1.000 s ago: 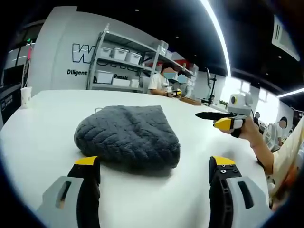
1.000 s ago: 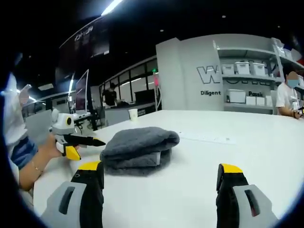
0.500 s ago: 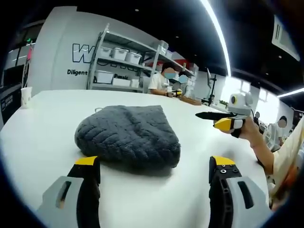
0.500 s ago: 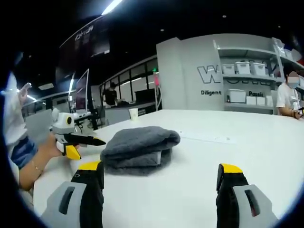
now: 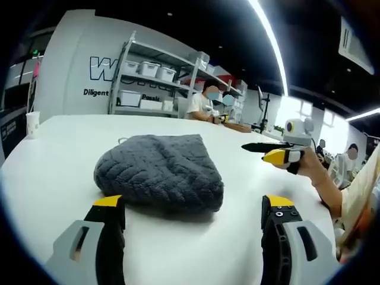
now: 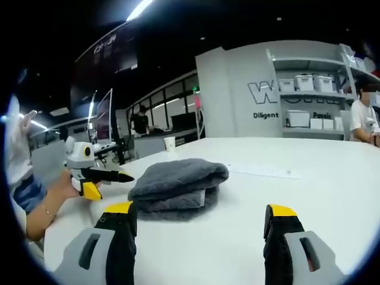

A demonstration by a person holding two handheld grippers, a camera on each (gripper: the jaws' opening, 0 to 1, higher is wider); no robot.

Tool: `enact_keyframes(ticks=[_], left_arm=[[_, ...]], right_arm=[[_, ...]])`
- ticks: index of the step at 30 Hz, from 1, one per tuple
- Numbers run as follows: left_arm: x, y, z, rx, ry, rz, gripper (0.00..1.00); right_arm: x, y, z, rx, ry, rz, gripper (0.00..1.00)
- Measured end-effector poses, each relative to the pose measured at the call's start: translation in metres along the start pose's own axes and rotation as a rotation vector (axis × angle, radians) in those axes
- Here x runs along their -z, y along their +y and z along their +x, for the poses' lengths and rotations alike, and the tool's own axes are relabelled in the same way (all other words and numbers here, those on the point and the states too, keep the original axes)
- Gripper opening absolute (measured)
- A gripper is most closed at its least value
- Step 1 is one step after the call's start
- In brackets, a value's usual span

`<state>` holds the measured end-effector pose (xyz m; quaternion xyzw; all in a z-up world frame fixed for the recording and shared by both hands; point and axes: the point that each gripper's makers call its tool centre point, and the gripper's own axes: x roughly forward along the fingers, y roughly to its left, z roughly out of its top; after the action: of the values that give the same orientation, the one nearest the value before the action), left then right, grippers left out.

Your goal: Open the folded towel by lifting each exposed corner and separating the folded layers until the towel lies flat within the target outline without major curled edges

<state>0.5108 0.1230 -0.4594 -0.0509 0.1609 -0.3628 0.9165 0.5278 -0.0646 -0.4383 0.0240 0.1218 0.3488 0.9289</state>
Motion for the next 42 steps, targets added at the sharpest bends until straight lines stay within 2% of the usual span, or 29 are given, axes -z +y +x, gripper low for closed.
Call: enact_keyframes(ticks=[4, 9, 15, 20, 24, 27, 28, 30, 32, 36, 39, 42], left_arm=[[-0.001, 0.000, 0.001, -0.008, -0.003, 0.015, 0.93], [-0.003, 0.000, 0.001, -0.017, -0.006, 0.025, 0.93], [-0.015, 0.004, 0.004, -0.051, -0.035, 0.025, 0.93], [-0.026, 0.003, 0.013, -0.082, -0.041, 0.011, 0.93], [-0.042, -0.004, 0.028, -0.096, -0.035, 0.038, 0.91], [-0.055, -0.015, 0.053, -0.095, -0.005, 0.070, 0.90], [-0.056, -0.016, 0.058, -0.096, 0.004, 0.082, 0.89], [-0.058, -0.027, 0.078, -0.083, 0.058, 0.134, 0.87], [-0.060, -0.032, 0.088, -0.089, 0.069, 0.145, 0.86], [-0.066, -0.031, 0.111, -0.114, 0.089, 0.157, 0.81], [-0.063, -0.022, 0.128, -0.169, 0.150, 0.169, 0.79], [-0.063, -0.026, 0.143, -0.161, 0.160, 0.166, 0.78]], right_arm=[[0.004, 0.001, 0.002, 0.006, 0.018, -0.024, 0.87], [0.002, 0.003, 0.002, -0.004, 0.016, -0.026, 0.93], [-0.008, 0.005, -0.002, -0.023, -0.020, -0.020, 1.00], [-0.012, 0.005, -0.004, -0.035, -0.031, -0.011, 0.99], [-0.021, 0.005, -0.007, -0.052, -0.067, 0.021, 0.99], [-0.024, 0.007, -0.008, -0.063, -0.085, 0.044, 0.99], [-0.024, 0.007, -0.008, -0.064, -0.086, 0.045, 0.99], [-0.025, 0.007, -0.008, -0.067, -0.091, 0.052, 0.99], [-0.026, 0.007, -0.009, -0.067, -0.096, 0.056, 0.99], [-0.027, 0.006, -0.010, -0.068, -0.101, 0.064, 0.99], [-0.027, 0.001, -0.009, -0.059, -0.104, 0.072, 0.99], [-0.023, -0.003, -0.011, -0.047, -0.098, 0.079, 0.99]])
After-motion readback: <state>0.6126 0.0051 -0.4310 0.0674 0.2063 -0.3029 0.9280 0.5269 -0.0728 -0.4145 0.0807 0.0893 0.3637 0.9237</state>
